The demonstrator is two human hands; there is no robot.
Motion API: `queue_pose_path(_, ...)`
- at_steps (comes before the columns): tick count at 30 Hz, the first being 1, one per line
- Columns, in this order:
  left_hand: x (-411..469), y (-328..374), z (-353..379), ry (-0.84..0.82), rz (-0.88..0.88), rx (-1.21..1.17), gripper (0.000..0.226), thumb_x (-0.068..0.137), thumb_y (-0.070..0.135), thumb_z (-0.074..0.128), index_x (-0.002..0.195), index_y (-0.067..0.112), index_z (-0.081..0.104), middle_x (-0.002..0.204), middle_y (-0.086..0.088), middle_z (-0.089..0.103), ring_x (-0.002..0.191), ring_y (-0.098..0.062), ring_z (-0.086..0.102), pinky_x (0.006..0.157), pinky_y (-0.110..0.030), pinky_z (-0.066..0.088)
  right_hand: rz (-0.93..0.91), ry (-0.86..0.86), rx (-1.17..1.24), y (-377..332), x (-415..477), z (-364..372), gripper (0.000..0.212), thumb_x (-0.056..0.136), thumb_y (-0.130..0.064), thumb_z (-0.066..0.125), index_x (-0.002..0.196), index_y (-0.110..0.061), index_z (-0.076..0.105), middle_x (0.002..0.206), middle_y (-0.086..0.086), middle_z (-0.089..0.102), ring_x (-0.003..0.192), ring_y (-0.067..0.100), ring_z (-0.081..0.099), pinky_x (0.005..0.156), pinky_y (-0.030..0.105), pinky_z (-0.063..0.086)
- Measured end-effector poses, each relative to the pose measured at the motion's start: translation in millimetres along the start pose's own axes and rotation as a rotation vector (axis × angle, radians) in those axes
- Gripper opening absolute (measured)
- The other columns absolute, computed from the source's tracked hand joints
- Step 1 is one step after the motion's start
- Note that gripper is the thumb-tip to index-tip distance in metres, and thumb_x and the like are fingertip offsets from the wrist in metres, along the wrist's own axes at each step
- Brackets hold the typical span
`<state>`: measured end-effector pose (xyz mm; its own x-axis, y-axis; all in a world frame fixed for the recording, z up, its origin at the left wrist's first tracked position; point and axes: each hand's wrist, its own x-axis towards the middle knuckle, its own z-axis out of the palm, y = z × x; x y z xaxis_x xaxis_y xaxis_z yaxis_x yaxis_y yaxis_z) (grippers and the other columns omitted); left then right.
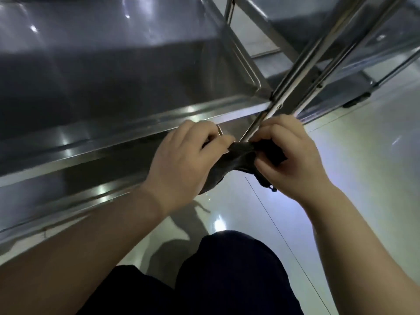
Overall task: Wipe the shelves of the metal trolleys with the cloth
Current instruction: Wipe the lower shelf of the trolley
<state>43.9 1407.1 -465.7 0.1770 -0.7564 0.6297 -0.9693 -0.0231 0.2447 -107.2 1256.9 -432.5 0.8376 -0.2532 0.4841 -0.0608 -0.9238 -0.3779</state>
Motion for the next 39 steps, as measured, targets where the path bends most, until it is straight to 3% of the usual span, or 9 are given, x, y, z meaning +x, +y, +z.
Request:
queue_pose_path(4,-32,-7,47,-0.154,-0.038,-0.020,0.027,0.089,0.020,0.059,0.115,0.016,0.060,0.096,-0.009,0.053,0.082,-0.024,0.042,0.065,-0.033,0.040,0.107,-0.095,0.068,24,-35,40,0.020,0.069,0.003,0.058,0.087,0.000,0.063,0.089,0.008,0.059,0.084,0.021,0.047,0.081,0.022,0.036)
queue_pose_path(9,-88,-23,104,-0.355,-0.320,-0.104,0.041,0.085,0.055,0.039,0.102,0.022,0.057,0.090,0.004,0.042,0.078,-0.013,0.048,0.064,-0.030,0.042,0.203,-0.297,0.163,60,-70,110,0.020,0.069,0.007,0.064,0.085,-0.004,0.061,0.084,0.004,0.053,0.080,0.021,0.045,0.077,0.024,0.036)
queue_pose_path(14,-96,-66,137,-0.421,-0.396,-0.129,0.017,0.093,0.034,0.047,0.109,0.033,0.053,0.089,-0.002,0.041,0.081,-0.018,0.045,0.070,-0.036,0.048,0.354,-0.300,0.262,89,-54,167,0.021,0.072,-0.008,0.050,0.090,-0.005,0.062,0.089,0.003,0.053,0.087,0.019,0.047,0.073,0.024,0.033)
queue_pose_path(17,-60,-119,169,-0.420,-0.532,0.079,0.027,0.103,0.033,0.043,0.122,0.024,0.061,0.112,-0.014,0.057,0.105,-0.033,0.055,0.083,-0.035,0.038,0.452,-0.268,0.077,128,4,207,0.026,0.083,-0.012,0.052,0.104,-0.006,0.066,0.103,0.011,0.058,0.102,0.028,0.053,0.080,0.027,0.034)
queue_pose_path(20,-52,-174,201,-0.420,-0.694,0.167,0.037,0.100,0.024,0.051,0.136,0.020,0.054,0.141,-0.014,0.048,0.129,-0.036,0.044,0.102,-0.044,0.038,0.626,-0.325,-0.200,158,42,259,0.041,0.090,-0.017,0.054,0.131,-0.015,0.056,0.136,0.011,0.045,0.129,0.034,0.036,0.099,0.034,0.033)
queue_pose_path(24,-105,-210,217,-0.556,-0.798,0.231,0.055,0.101,0.036,0.043,0.153,0.027,0.030,0.161,-0.010,0.025,0.148,-0.034,0.018,0.121,-0.044,0.016,0.377,-0.503,-0.143,155,15,325,0.054,0.094,-0.037,0.052,0.146,-0.025,0.043,0.155,0.007,0.033,0.146,0.037,0.016,0.116,0.045,0.016)
queue_pose_path(29,-151,-227,205,-0.730,-0.851,0.412,0.056,0.102,0.055,0.020,0.153,0.050,-0.003,0.165,0.007,-0.008,0.151,-0.031,-0.011,0.119,-0.057,-0.005,0.248,-0.640,-0.302,167,-2,353,0.066,0.095,-0.065,0.029,0.154,-0.046,0.006,0.165,-0.006,-0.004,0.149,0.038,-0.009,0.119,0.056,-0.006)
queue_pose_path(35,-168,-237,209,-0.660,-0.865,0.436,0.057,0.097,0.063,0.021,0.150,0.056,0.000,0.164,0.015,-0.007,0.151,-0.029,-0.010,0.114,-0.066,-0.008,0.356,-0.604,-0.405,240,26,338,0.063,0.094,-0.069,0.022,0.152,-0.051,0.005,0.165,-0.007,-0.001,0.149,0.036,-0.011,0.118,0.051,-0.012)
queue_pose_path(39,-165,-243,216,-0.639,-0.895,0.461,0.057,0.097,0.064,0.020,0.150,0.056,0.000,0.164,0.014,-0.007,0.151,-0.028,-0.010,0.112,-0.068,-0.012,0.419,-0.491,-0.394,224,51,369,0.066,0.093,-0.072,0.022,0.153,-0.048,0.009,0.165,-0.006,0.002,0.149,0.042,-0.008,0.118,0.056,-0.009)
